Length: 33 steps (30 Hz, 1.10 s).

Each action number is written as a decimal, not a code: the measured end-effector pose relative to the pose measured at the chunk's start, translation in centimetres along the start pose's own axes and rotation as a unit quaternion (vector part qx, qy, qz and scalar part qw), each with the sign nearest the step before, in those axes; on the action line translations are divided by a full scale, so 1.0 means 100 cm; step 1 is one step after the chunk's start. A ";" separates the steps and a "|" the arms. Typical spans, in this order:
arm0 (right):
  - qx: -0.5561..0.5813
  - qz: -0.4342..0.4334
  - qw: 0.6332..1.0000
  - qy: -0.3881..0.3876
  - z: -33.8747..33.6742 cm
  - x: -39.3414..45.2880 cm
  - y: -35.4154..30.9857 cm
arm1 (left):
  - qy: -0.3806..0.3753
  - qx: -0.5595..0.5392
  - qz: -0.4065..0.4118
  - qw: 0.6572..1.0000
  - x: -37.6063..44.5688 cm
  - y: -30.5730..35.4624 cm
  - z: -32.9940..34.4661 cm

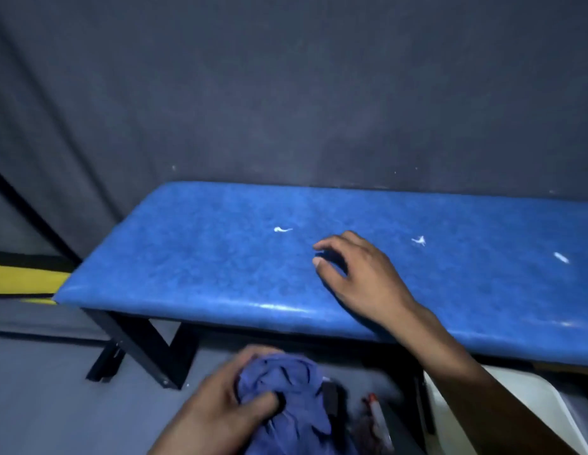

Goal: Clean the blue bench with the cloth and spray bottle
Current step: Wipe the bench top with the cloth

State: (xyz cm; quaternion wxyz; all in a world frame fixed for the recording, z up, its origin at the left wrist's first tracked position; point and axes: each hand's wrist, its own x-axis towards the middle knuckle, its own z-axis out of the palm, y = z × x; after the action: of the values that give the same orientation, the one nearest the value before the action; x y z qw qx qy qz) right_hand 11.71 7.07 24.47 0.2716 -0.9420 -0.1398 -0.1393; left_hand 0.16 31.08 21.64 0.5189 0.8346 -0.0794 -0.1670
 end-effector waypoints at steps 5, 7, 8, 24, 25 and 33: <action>-0.093 0.013 0.993 -0.069 0.015 0.005 0.008 | 0.137 -0.055 0.114 0.982 0.020 0.047 -0.067; -0.113 0.029 0.991 -0.062 0.020 0.005 0.009 | 0.218 -0.008 0.134 0.967 0.050 0.055 -0.082; -0.122 0.036 0.990 -0.058 0.022 0.004 0.010 | 0.249 0.025 0.134 0.959 0.067 0.056 -0.087; -0.175 0.077 0.979 -0.070 0.021 -0.006 0.031 | 0.216 0.299 0.132 0.920 0.229 0.059 -0.025; -0.176 0.080 0.979 -0.065 0.021 -0.007 0.031 | 0.202 0.314 0.148 0.916 0.221 0.059 -0.025; -0.186 0.076 0.978 -0.050 0.025 -0.007 0.032 | 0.189 0.300 0.132 0.926 0.216 0.028 -0.079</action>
State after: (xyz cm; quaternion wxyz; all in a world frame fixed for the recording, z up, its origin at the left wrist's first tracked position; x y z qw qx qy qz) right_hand 12.60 5.72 20.68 0.0946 -0.9896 -0.0525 -0.0946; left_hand 23.25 29.84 23.06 0.2666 0.9494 -0.1356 0.0954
